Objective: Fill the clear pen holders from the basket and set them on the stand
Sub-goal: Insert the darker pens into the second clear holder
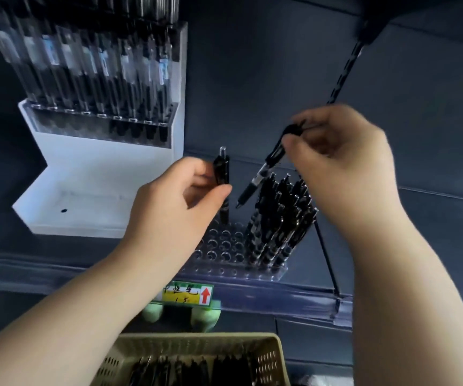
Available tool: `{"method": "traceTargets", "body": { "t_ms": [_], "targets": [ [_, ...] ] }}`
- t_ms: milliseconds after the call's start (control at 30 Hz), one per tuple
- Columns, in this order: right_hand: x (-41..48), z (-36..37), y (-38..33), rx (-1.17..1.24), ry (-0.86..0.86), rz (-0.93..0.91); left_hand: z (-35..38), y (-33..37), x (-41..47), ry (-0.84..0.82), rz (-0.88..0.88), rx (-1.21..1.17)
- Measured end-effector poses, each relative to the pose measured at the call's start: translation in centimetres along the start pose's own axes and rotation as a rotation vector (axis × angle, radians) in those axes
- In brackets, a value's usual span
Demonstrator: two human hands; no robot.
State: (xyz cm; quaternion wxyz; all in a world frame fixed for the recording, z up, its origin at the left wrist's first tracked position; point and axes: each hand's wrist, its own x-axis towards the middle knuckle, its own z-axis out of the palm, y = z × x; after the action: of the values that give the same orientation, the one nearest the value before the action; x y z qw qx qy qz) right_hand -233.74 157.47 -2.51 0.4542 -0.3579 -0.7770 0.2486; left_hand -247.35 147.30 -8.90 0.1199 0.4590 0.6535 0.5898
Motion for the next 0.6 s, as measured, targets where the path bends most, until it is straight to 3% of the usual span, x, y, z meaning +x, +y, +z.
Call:
{"method": "traceTargets", "body": {
  "t_ms": [333,600],
  "targets": [
    [-0.5,1.6,1.5,-0.125,-0.150,-0.004,0.5,-1.3,0.0,0.017,-0.111,-0.107],
    [-0.7,2.0,1.8,-0.238,-0.162,-0.027,0.5,-1.2,0.0,0.017,-0.110,-0.122]
  ]
}}
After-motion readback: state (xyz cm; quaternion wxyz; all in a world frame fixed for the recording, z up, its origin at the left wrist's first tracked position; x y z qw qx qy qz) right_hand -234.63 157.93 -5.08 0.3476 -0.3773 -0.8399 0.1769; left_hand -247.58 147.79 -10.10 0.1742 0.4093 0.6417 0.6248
